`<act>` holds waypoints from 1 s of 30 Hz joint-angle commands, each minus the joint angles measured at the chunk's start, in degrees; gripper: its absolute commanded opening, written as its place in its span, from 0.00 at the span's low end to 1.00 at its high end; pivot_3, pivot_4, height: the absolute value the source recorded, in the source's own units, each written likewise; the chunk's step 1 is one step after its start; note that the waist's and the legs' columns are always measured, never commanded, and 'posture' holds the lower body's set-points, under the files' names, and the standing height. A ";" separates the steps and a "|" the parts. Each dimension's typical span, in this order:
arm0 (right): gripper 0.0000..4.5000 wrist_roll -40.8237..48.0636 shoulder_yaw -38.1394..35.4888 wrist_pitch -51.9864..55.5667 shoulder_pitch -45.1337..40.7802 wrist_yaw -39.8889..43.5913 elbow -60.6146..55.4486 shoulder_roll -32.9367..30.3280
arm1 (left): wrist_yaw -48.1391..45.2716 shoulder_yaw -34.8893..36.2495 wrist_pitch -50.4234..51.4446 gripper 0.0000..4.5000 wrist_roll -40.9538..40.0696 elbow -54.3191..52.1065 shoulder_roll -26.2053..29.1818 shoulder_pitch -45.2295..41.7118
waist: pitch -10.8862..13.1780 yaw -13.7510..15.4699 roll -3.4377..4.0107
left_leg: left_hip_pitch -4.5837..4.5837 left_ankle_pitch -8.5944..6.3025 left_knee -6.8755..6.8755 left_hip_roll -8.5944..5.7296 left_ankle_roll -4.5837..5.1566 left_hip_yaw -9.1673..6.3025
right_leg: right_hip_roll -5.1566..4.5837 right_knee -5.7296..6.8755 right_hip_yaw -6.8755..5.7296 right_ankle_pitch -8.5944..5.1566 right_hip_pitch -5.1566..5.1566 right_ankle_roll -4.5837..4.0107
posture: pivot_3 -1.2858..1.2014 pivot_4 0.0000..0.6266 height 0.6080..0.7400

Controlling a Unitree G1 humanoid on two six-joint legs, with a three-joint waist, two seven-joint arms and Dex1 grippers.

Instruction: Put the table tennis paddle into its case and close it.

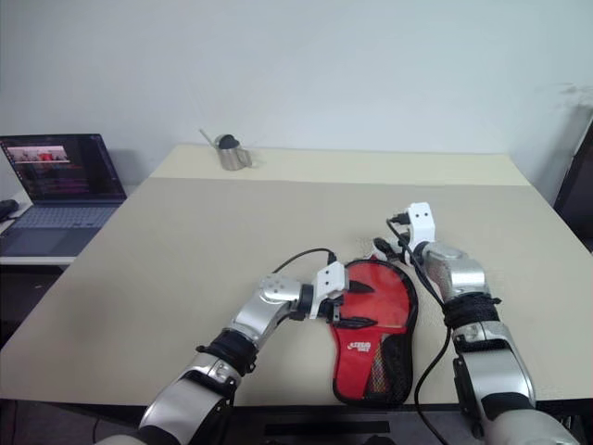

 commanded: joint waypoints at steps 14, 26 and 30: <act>0.65 -2.11 -3.15 -7.40 -6.11 1.60 11.79 1.60 | 3.11 -3.17 -2.24 0.83 3.12 3.03 -0.68 -1.05 | 0.01 0.06 0.10 | 0.03 0.00 0.03 0.01 0.00 0.00 | 0.00 0.09 0.01 0.03 0.00 -0.05 | 0.52 0.24 1.00; 0.04 -2.27 -4.15 -5.05 -3.30 0.81 5.12 -0.48 | 2.28 -6.89 -4.01 0.83 6.24 15.89 -1.78 -3.26 | -0.31 0.27 0.33 | 0.25 0.05 0.10 -0.09 0.07 0.02 | -0.08 0.05 0.04 0.04 0.26 0.29 | 0.52 0.24 1.00; 0.04 -2.56 -4.53 -2.44 0.30 0.65 -0.78 -4.00 | 1.58 -6.66 -3.58 0.83 5.90 16.37 -1.78 -2.77 | -0.40 0.70 0.39 | 0.25 0.06 0.10 -0.14 0.09 0.02 | -0.14 0.02 0.04 0.05 0.30 0.31 | 0.52 0.24 1.00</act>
